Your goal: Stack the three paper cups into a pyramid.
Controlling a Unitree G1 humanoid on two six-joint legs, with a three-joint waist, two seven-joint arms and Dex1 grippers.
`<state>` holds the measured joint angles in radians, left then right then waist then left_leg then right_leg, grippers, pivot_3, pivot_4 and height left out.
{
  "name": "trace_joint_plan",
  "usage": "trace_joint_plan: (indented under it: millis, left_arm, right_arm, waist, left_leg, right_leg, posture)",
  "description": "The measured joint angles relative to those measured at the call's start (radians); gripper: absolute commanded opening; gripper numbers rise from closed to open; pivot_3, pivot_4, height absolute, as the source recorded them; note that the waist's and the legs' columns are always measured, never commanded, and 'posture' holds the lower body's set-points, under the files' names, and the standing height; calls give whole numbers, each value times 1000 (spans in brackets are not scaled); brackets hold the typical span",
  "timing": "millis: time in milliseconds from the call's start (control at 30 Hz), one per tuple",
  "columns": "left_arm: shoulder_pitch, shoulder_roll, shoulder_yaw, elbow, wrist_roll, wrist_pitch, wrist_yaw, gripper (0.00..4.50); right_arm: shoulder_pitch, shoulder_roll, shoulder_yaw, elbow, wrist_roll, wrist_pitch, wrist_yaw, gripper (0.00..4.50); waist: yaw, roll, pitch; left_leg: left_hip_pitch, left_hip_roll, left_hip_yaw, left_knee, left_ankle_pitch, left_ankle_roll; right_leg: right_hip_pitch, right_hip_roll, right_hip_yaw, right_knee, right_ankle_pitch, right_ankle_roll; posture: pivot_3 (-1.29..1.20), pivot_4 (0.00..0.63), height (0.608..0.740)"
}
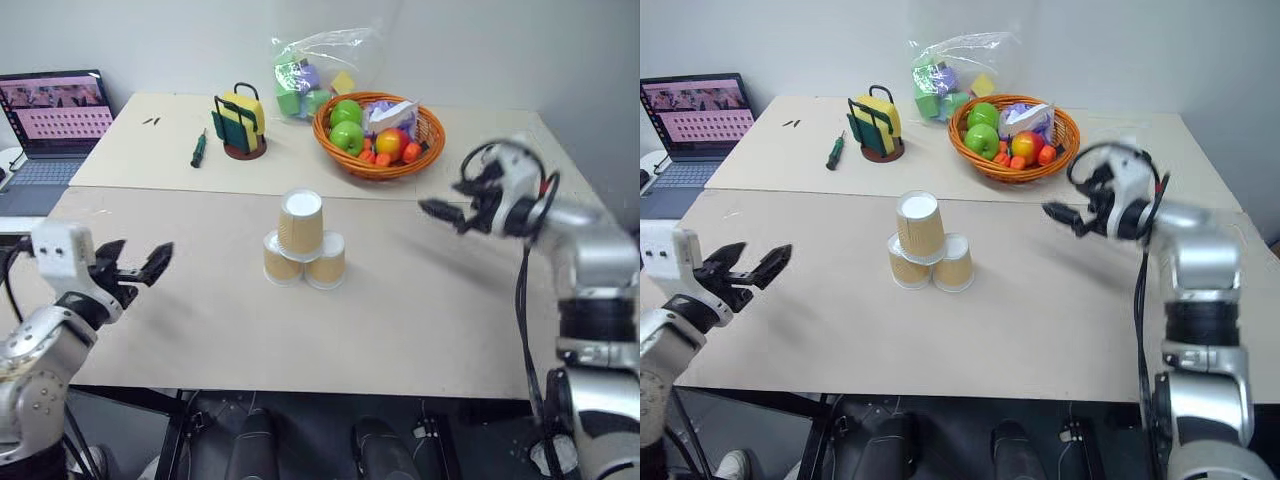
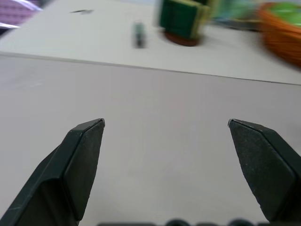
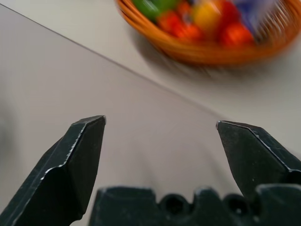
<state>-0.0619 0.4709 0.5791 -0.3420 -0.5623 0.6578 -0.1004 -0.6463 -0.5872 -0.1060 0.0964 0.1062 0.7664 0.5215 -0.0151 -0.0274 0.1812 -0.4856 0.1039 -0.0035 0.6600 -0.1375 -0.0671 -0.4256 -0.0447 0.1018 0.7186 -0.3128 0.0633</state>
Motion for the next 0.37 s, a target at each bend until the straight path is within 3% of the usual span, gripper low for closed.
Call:
trace_joint_plan:
  millis: [233,367]
  left_arm:
    - [-164,-131,-88,336,217,-279,138,4500]
    - [-226,-135,-112,485,276,-381,156,4500]
  right_arm:
    - [103,224,11,36,-84,-95,-300,4446]
    - [125,252,-14,94,-107,-196,-411,4446]
  waist:
    - [11,-3,-1]
    - [15,-3,-1]
  left_leg:
    - [-1,-1,0,1,1,0]
    - [-3,-1,-1,1,1,0]
  right_leg:
    - [1,0,-1,-1,2,2]
    - [0,0,-1,-1,2,2]
  posture:
    - [0,150,669]
    - [0,150,669]
